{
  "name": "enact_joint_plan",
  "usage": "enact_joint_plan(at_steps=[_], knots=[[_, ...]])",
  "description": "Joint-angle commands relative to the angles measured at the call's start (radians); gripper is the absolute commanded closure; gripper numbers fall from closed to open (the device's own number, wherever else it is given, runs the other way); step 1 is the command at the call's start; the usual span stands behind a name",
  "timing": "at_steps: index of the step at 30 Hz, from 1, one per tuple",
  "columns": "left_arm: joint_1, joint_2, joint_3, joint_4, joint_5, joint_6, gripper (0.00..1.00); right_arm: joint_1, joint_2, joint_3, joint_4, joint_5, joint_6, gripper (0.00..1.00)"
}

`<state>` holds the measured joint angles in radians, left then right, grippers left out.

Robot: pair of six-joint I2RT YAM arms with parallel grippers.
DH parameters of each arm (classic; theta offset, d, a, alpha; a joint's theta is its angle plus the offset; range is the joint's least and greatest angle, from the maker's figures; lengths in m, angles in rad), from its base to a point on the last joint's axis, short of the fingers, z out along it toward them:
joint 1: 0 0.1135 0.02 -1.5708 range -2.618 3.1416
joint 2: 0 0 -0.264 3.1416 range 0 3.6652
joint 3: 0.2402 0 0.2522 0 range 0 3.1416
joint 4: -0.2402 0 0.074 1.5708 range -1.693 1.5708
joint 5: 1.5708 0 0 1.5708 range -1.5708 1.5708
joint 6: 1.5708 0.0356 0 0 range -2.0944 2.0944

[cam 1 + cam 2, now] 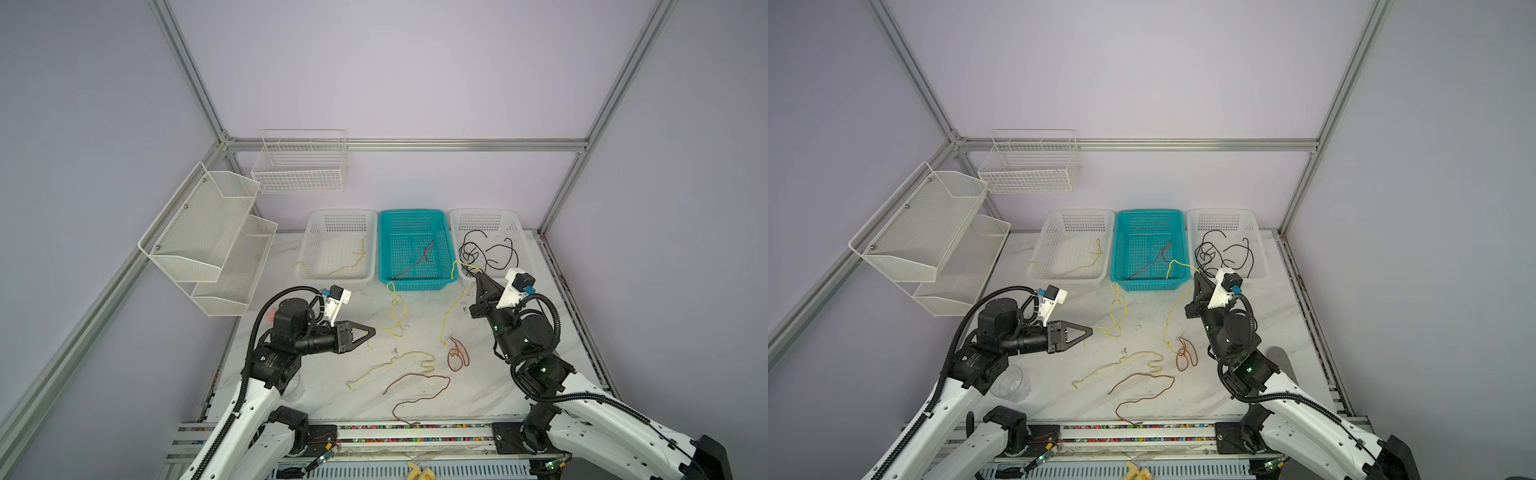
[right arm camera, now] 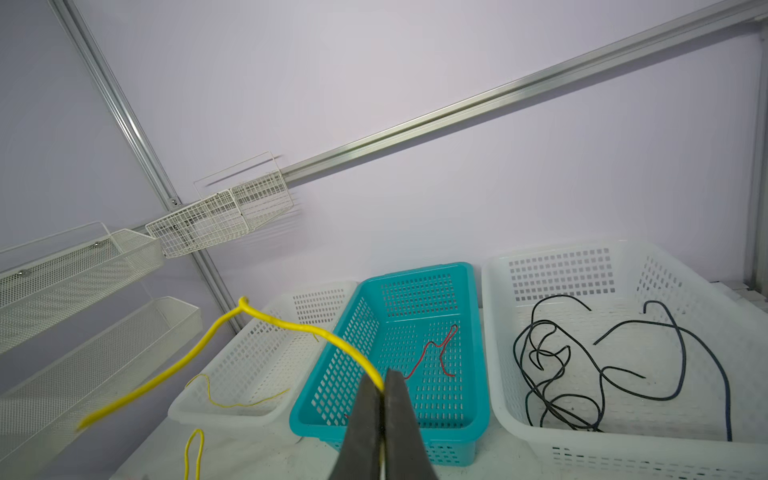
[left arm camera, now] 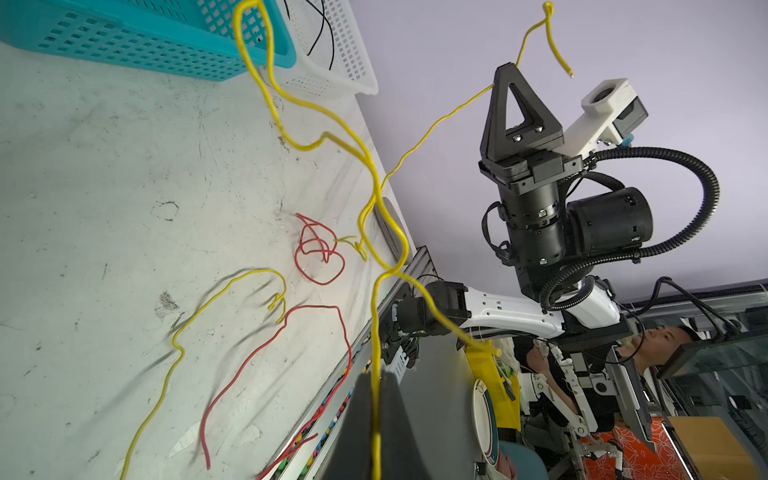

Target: Untangle the cables

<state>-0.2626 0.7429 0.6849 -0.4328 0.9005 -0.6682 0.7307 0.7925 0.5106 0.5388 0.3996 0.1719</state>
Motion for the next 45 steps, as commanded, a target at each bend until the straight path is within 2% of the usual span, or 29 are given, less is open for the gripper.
enact_joint_plan(at_steps=[1, 5, 9, 13, 17, 21, 28, 33, 37, 41, 43, 45], knots=[[0.013, -0.009, 0.023, -0.006, 0.01, 0.041, 1.0, -0.004, -0.02, 0.013, -0.022, 0.005, 0.03, 1.0], [0.019, 0.013, 0.06, -0.024, -0.038, 0.067, 1.0, -0.004, -0.04, 0.005, -0.022, -0.031, 0.034, 1.0], [0.02, 0.085, 0.145, -0.058, -0.113, 0.141, 1.0, -0.004, -0.061, -0.023, 0.021, -0.145, 0.021, 1.0], [0.024, 0.207, 0.301, -0.161, -0.312, 0.262, 1.0, -0.004, -0.081, -0.051, 0.074, -0.244, 0.013, 1.0], [0.029, 0.305, 0.42, -0.146, -0.525, 0.278, 1.0, -0.004, -0.093, -0.071, 0.092, -0.304, 0.02, 1.0], [0.036, 0.397, 0.503, -0.097, -0.685, 0.28, 1.0, -0.004, -0.104, -0.081, 0.085, -0.324, 0.019, 1.0], [0.082, 0.639, 0.647, -0.063, -0.764, 0.316, 1.0, -0.004, -0.138, -0.066, 0.063, -0.359, 0.046, 1.0], [0.135, 0.834, 0.742, -0.056, -0.777, 0.323, 1.0, -0.004, -0.172, -0.051, 0.038, -0.387, 0.06, 1.0], [0.157, 0.942, 0.823, -0.076, -0.71, 0.326, 1.0, -0.004, -0.193, -0.039, 0.016, -0.404, 0.064, 1.0], [0.17, 1.019, 0.872, -0.086, -0.727, 0.337, 0.94, -0.004, -0.199, -0.025, 0.004, -0.428, 0.071, 1.0], [0.181, 1.048, 0.891, -0.098, -0.734, 0.338, 0.88, -0.004, -0.199, -0.015, -0.001, -0.438, 0.078, 1.0], [0.191, 1.069, 0.909, -0.106, -0.695, 0.34, 0.79, -0.004, -0.199, -0.007, -0.006, -0.449, 0.083, 1.0]])
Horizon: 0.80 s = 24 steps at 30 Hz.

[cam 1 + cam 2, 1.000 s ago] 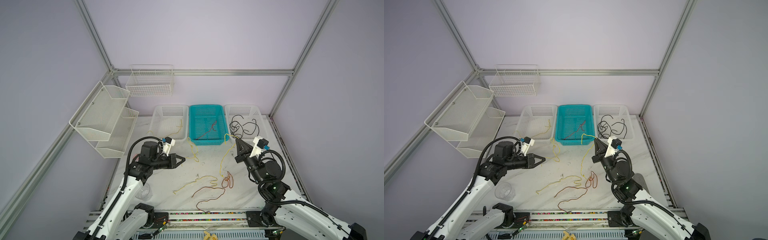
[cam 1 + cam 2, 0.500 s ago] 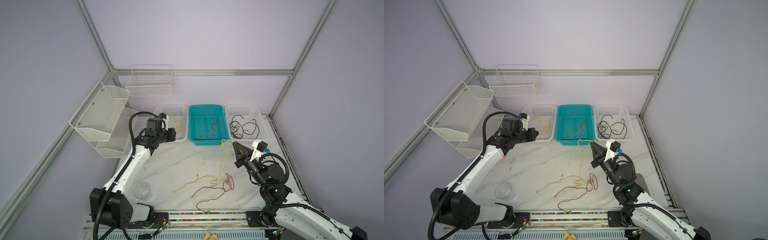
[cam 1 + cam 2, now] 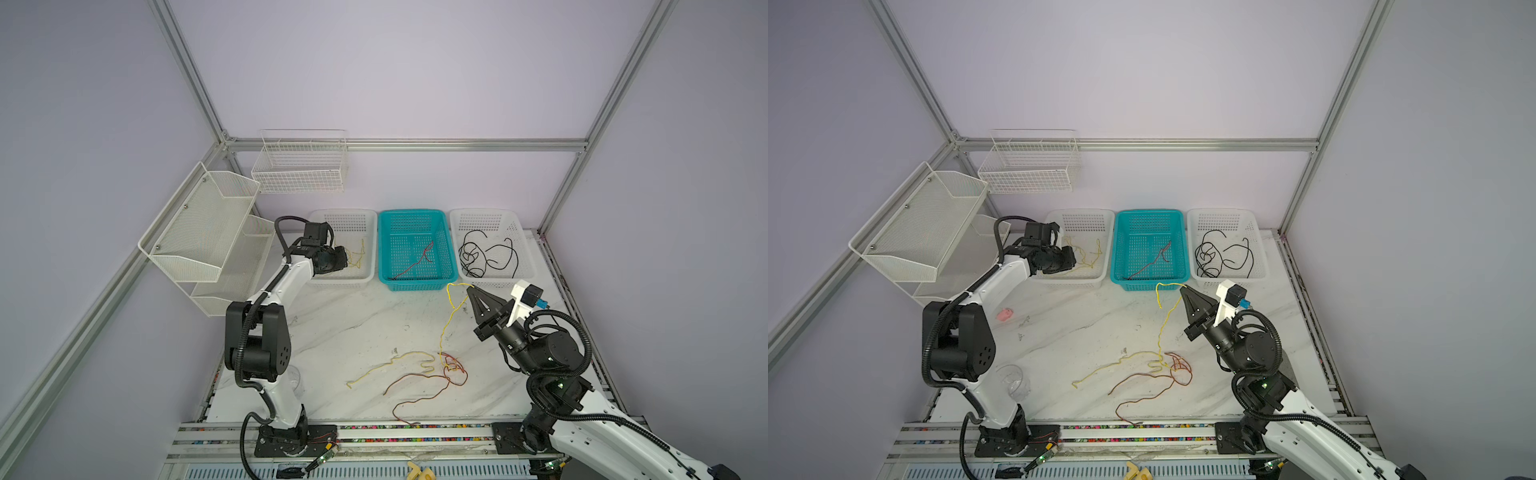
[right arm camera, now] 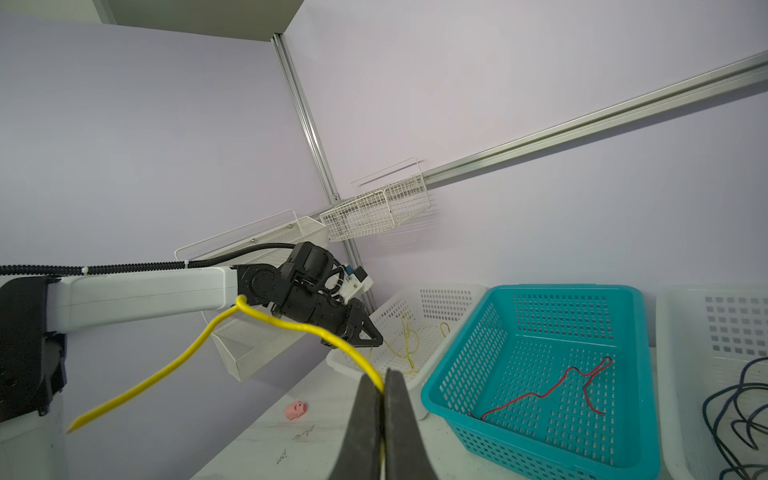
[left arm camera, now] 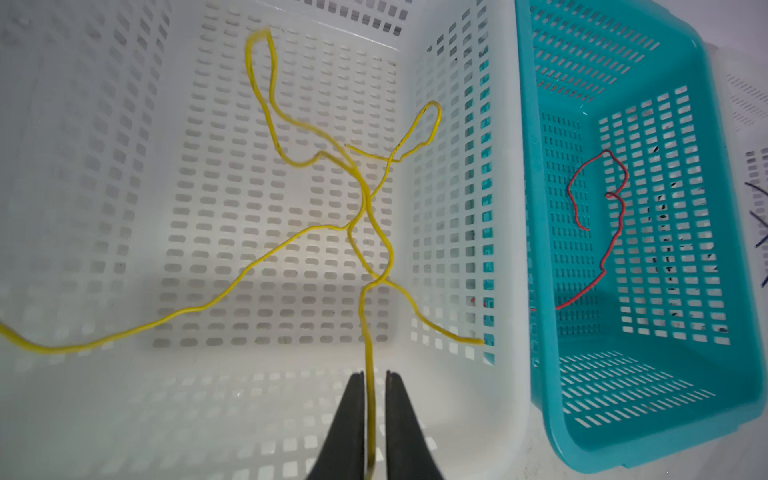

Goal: Untangle the cables
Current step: 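Open the left gripper over the white basket to drop the yellow wire, then lower the left gripper onto the red wire on the table and grasp it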

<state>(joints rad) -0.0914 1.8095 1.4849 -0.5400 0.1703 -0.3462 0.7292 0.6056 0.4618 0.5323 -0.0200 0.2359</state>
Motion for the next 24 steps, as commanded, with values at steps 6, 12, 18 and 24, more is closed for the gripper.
enact_joint_plan(at_steps=[6, 12, 18, 24], knots=[[0.023, -0.019, 0.128, -0.031, 0.096, -0.004, 0.51, -0.002, 0.004, 0.068, 0.002, -0.024, 0.048, 1.0], [0.003, -0.19, -0.02, 0.028, 0.199, -0.085, 0.36, -0.002, 0.037, 0.115, 0.008, -0.001, 0.127, 1.0], [-0.06, -0.442, -0.302, 0.162, 0.284, -0.181, 0.3, -0.002, 0.09, 0.186, 0.003, -0.026, 0.234, 1.0], [-0.155, -0.658, -0.569, 0.332, 0.369, -0.278, 0.28, -0.004, 0.129, 0.244, 0.019, -0.066, 0.274, 1.0]])
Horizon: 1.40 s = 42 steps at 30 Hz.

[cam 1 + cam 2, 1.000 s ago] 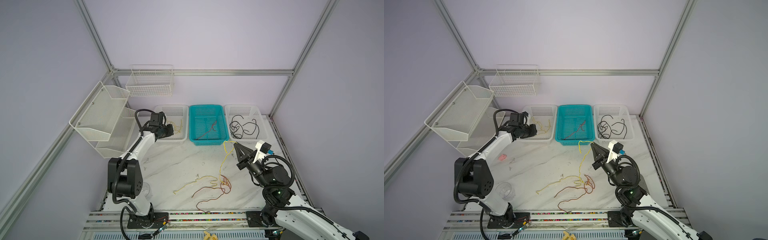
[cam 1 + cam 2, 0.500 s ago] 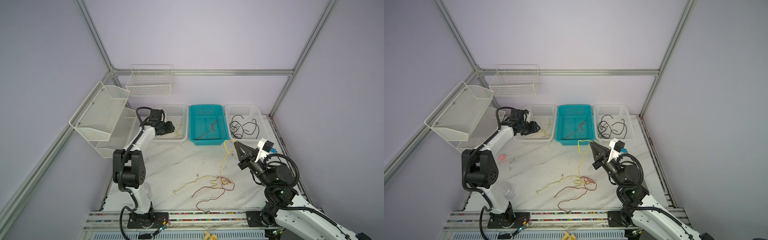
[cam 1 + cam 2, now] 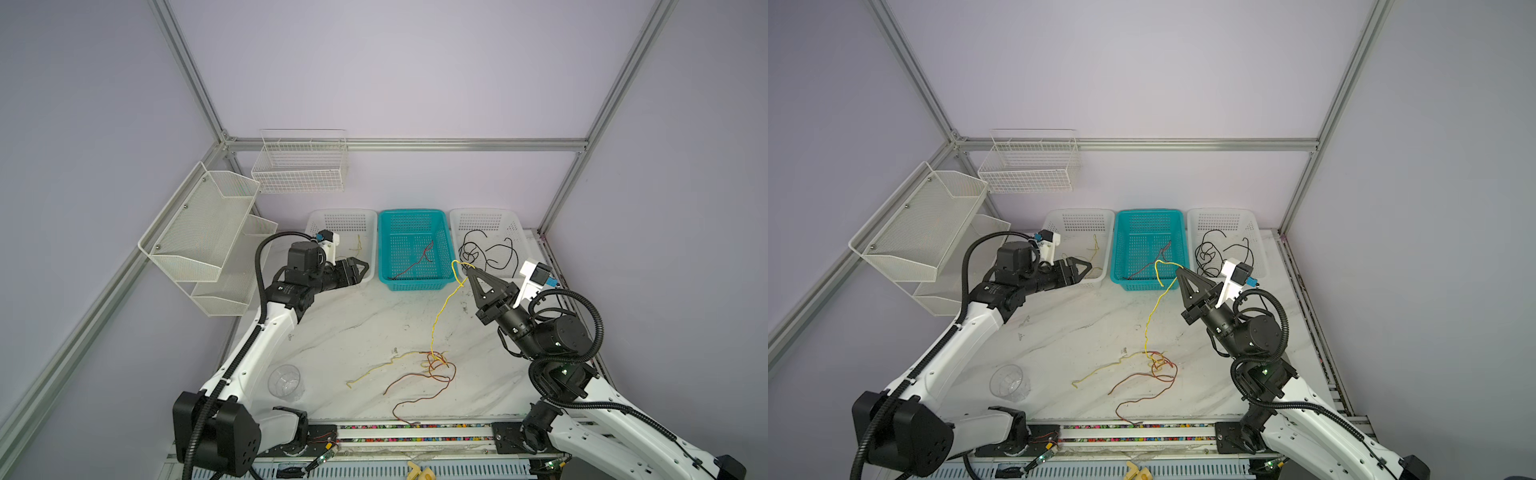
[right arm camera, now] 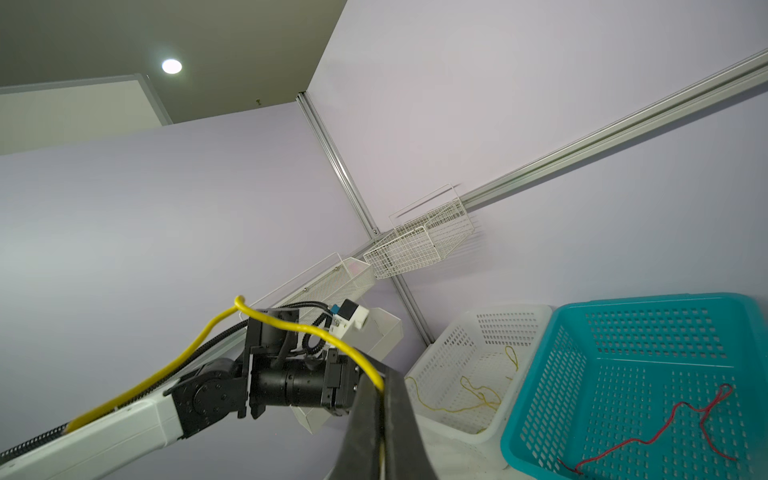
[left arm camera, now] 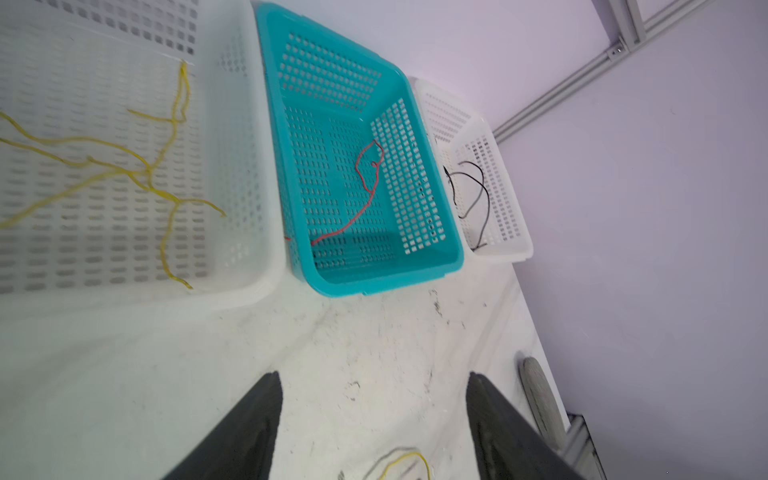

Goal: Untangle the cables
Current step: 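Lower the left gripper onto the red wire on the table and grasp it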

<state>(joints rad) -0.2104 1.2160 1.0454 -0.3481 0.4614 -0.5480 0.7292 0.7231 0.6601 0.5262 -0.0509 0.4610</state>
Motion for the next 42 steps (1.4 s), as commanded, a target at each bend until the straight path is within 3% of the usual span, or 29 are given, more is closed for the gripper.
enact_joint_plan(at_steps=[1, 4, 10, 19, 22, 30, 42], knots=[[-0.054, -0.098, -0.169, 0.169, 0.084, -0.081, 0.27, -0.004, 0.021, 0.061, 0.018, -0.051, 0.054, 1.0], [-0.109, -0.206, -0.276, 0.235, 0.086, -0.058, 0.26, -0.004, 0.043, 0.098, 0.006, -0.095, 0.081, 1.0], [-0.192, -0.372, -0.385, 0.251, 0.083, 0.149, 0.26, -0.007, 0.101, 0.165, -0.048, -0.197, 0.125, 1.0], [-0.364, -0.489, -0.517, 0.265, 0.167, 0.626, 0.24, -0.009, 0.175, 0.218, -0.061, -0.315, 0.181, 1.0], [-0.406, -0.49, -0.534, 0.257, 0.218, 0.727, 0.21, -0.008, 0.197, 0.241, -0.069, -0.35, 0.192, 1.0], [-0.485, -0.424, -0.515, 0.251, 0.314, 0.827, 0.24, -0.008, 0.228, 0.259, -0.058, -0.412, 0.197, 1.0], [-0.535, -0.344, -0.49, 0.232, 0.343, 0.89, 0.47, -0.008, 0.249, 0.264, -0.018, -0.467, 0.223, 1.0]])
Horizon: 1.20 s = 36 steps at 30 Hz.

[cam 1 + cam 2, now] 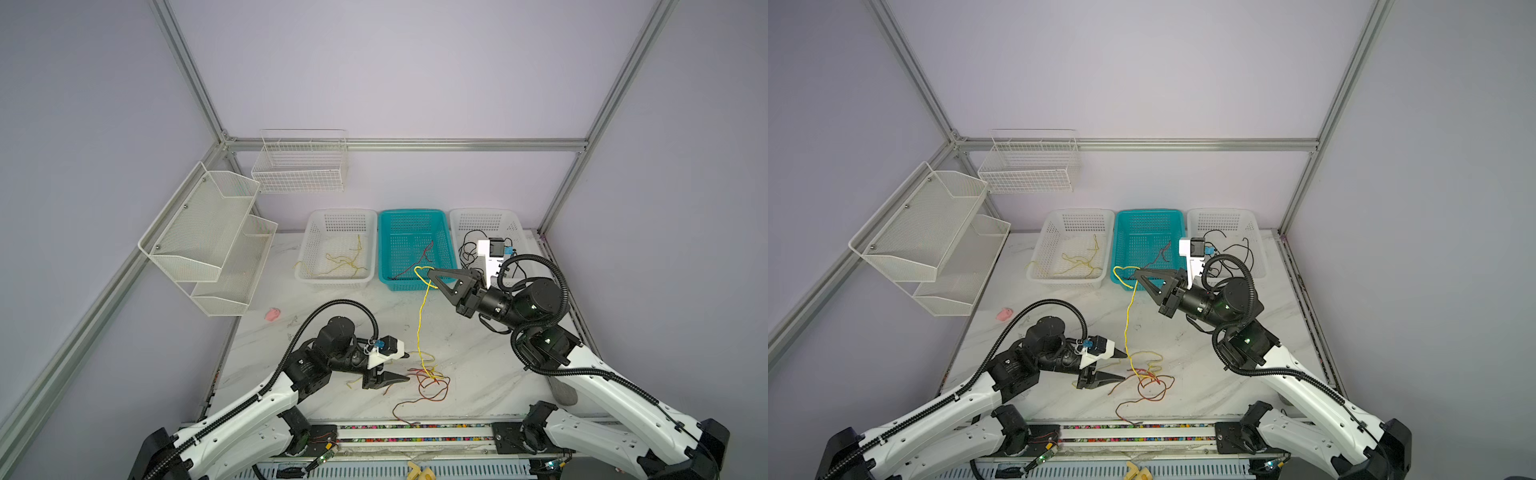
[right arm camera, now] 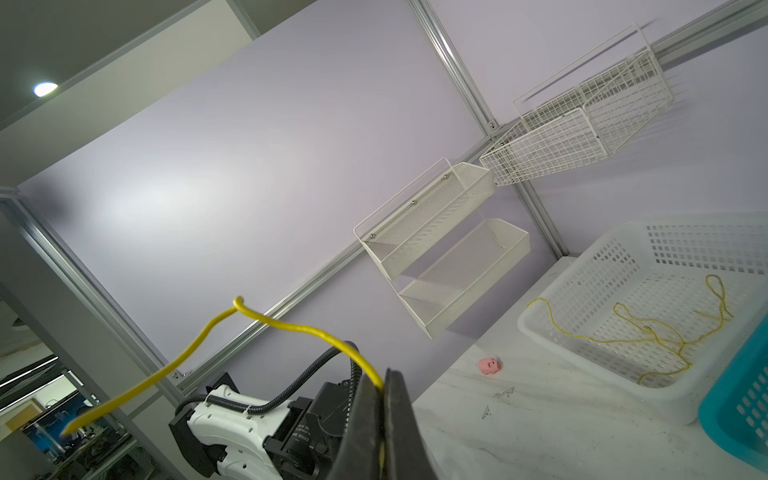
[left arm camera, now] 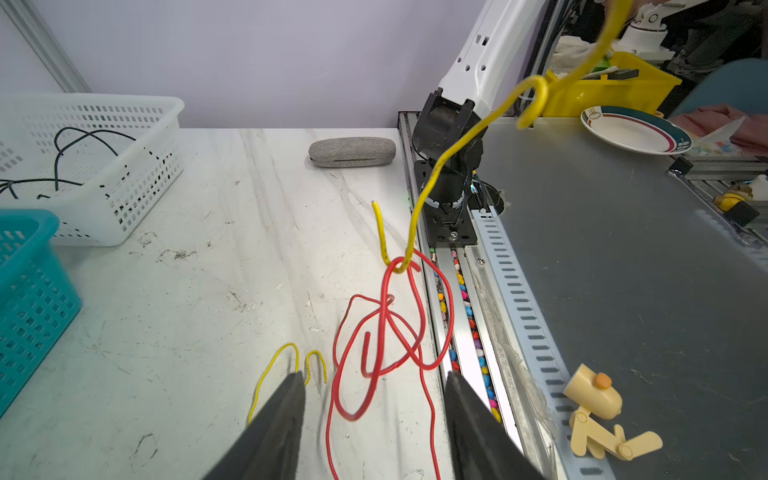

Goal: Untangle the cables
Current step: 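Lower the left gripper onto the red wire on the table and grasp it, then lift the red wire with the left gripper and open it over the teal basket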

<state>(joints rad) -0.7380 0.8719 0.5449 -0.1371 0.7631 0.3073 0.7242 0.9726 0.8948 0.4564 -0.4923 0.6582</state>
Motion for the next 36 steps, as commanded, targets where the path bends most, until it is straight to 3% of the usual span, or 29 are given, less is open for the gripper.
enact_joint_plan(at_steps=[1, 6, 17, 23, 36], knots=[[-0.01, 0.002, 0.007, 0.021, 0.045, 0.035, 0.47, -0.004, 0.003, 0.028, 0.058, -0.032, 0.03, 1.0], [-0.017, 0.016, 0.004, 0.021, 0.06, 0.035, 0.55, -0.004, 0.014, 0.026, 0.088, -0.044, 0.052, 1.0], [-0.035, 0.058, 0.012, 0.041, 0.01, 0.03, 0.55, -0.002, 0.033, 0.011, 0.164, -0.063, 0.102, 1.0], [-0.037, 0.083, 0.02, 0.056, 0.016, 0.015, 0.73, 0.0, 0.042, 0.004, 0.199, -0.069, 0.121, 1.0], [-0.035, 0.084, 0.024, 0.055, 0.005, 0.02, 1.0, 0.009, 0.033, -0.01, 0.229, -0.078, 0.138, 1.0]])
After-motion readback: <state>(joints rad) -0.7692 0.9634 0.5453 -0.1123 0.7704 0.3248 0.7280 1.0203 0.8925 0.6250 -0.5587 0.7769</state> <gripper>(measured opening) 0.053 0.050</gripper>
